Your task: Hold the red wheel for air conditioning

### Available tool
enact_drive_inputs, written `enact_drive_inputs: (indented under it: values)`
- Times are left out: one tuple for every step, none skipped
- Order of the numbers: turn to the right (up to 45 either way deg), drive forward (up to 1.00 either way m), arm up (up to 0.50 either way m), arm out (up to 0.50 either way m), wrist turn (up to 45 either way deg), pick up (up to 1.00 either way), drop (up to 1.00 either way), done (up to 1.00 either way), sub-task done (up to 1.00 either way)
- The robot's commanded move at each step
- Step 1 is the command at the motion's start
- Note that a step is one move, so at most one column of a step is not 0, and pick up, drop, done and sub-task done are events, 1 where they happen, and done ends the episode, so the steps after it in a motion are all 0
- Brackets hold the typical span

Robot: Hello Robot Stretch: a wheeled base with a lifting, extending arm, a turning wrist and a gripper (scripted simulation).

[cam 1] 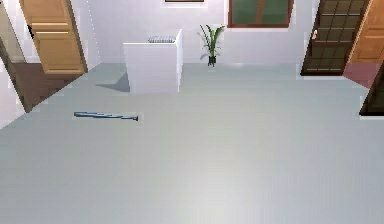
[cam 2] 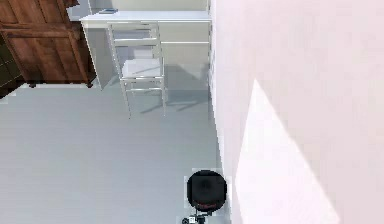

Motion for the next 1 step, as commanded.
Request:
enact_drive_inputs:
  values:
    - [0.0,0.00,0.00,0.00,0.0,0.00,0.00,1.00,0.00]
